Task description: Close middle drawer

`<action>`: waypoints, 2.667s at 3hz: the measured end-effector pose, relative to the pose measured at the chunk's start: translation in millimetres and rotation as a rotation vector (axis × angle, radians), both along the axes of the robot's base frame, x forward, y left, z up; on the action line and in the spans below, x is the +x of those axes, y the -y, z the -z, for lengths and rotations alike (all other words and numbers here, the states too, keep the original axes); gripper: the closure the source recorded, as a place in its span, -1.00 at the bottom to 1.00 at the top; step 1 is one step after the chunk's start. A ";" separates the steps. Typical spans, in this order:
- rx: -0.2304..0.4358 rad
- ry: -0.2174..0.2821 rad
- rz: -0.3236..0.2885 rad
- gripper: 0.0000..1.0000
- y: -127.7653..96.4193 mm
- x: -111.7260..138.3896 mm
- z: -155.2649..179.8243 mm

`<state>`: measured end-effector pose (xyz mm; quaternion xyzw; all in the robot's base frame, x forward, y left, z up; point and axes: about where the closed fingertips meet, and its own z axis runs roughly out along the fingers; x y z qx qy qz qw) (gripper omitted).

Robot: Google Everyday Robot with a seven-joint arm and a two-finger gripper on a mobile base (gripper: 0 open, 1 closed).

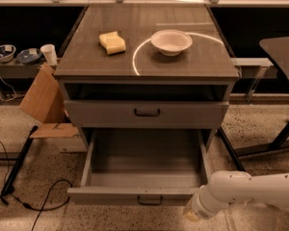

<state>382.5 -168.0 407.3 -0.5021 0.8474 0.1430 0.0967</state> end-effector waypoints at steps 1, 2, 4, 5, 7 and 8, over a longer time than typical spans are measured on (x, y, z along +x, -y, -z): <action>-0.025 0.005 0.043 0.66 2.2 8.3 17.1; -0.035 0.042 0.074 0.20 -2.6 25.9 16.0; -0.025 0.114 0.066 -0.73 -32.5 64.5 2.2; -0.025 0.114 0.066 -1.00 -32.4 63.8 2.2; -0.034 0.135 0.044 -1.00 -63.7 100.6 10.4; -0.037 0.147 0.035 -1.00 -79.0 117.0 11.7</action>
Offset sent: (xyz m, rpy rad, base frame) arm 0.0489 0.0071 -0.0125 -0.0481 -0.0927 -0.1148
